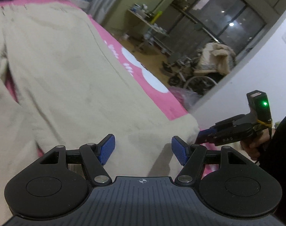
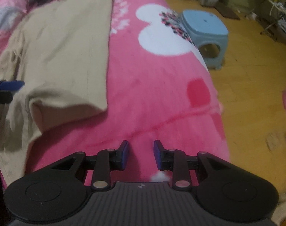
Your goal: Fold clothes
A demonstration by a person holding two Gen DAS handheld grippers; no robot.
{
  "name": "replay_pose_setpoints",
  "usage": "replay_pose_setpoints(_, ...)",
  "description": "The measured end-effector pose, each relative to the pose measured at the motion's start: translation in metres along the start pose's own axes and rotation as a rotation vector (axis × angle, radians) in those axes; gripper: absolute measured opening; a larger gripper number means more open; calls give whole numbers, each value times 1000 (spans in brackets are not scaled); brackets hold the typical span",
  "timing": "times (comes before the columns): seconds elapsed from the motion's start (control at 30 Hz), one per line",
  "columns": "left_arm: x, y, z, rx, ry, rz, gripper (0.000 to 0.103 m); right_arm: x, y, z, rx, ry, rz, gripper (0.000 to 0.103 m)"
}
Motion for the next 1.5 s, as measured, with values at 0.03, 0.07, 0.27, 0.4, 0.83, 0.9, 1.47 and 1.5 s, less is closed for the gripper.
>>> replay_pose_setpoints(0.03, -2, -3, -1, -27, 6, -6, 66, -2, 2, 0, -27, 4, -20, 31)
replay_pose_setpoints(0.07, -3, -6, -2, -51, 6, -16, 66, -2, 8, -1, -76, 18, -43, 31)
replay_pose_setpoints(0.27, -6, -15, -1, -111, -21, -123, 70, 44, 65, -70, -170, 173, 48, 40)
replay_pose_setpoints(0.4, -1, -20, 7, -159, -59, -232, 80, 81, 48, -82, -53, 117, 134, 41)
replay_pose_setpoints(0.83, -10, -69, 85, 91, -476, -617, 86, 261, -81, -95, 599, 15, 142, 40)
replay_pose_setpoints(0.9, -13, -83, 92, 156, -535, -642, 85, 265, -95, -95, 645, 35, 122, 40)
replay_pose_setpoints(1.47, -22, -70, 100, 440, -377, -326, 12, 267, -128, -79, 723, 46, 5, 0)
replay_pose_setpoints(1.5, -20, -67, 100, 426, -344, -320, 9, 265, -126, -78, 716, 55, 23, 0)
Point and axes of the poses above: each gripper's, at about its wrist camera, not at the fingertips, and y roughly against the way its jaws point, z to its right, x to its top, the point moved 6 cm from there along -y, roughly the way its jaws point, and after that the axes turned 11 degrees about -y, right-handed, at the moved point
